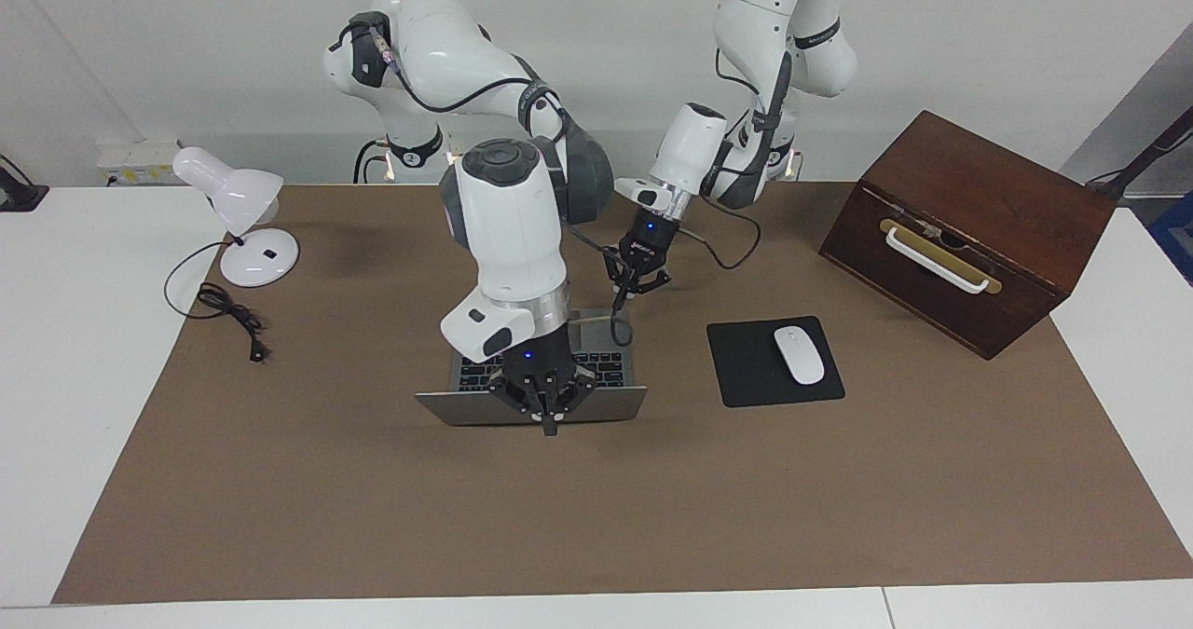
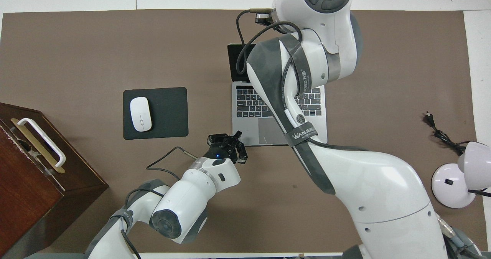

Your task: Close laptop with both arms

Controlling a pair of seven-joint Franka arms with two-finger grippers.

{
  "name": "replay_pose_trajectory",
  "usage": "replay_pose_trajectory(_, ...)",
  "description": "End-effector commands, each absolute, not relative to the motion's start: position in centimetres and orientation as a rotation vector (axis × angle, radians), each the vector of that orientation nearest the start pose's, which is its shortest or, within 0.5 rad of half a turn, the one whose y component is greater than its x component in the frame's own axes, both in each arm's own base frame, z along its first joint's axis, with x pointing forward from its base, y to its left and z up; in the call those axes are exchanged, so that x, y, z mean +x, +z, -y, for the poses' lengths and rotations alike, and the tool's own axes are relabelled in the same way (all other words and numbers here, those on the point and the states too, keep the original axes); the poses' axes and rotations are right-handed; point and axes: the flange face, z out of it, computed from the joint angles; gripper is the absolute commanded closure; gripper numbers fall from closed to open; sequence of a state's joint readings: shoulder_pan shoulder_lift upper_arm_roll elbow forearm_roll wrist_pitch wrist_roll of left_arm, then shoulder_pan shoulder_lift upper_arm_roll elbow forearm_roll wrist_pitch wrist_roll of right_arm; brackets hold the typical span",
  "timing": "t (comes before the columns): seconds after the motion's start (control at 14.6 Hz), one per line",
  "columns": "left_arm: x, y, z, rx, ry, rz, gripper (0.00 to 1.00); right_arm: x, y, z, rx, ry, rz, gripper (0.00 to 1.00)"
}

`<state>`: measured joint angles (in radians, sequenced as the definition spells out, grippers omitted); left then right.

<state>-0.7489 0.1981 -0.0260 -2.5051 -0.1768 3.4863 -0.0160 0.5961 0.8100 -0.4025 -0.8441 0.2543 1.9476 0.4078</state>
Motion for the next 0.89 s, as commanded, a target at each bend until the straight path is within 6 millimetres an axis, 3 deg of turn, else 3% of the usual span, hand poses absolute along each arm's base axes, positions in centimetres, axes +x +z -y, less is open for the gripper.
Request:
replay_pose_trajectory(0.0, 38.8, 29.8, 34.8, -3.068, -1.240, -0.931, 1.00, 72.7, 48.7, -30.1, -3.001, -0.444, -0.179, 1.00)
replay_pose_trajectory(0.34, 39.3, 27.8, 34.9, -3.061, -1.191, -0.956, 1.00, 72.1, 48.2, -28.6, -3.030, -0.290, -0.217, 1.00)
replay_pose_trajectory(0.82, 39.6, 26.9, 34.8, -3.051, -1.168, -0.980, 1.00, 71.2, 47.9, -27.6, -2.995, -0.080, -0.256, 1.00)
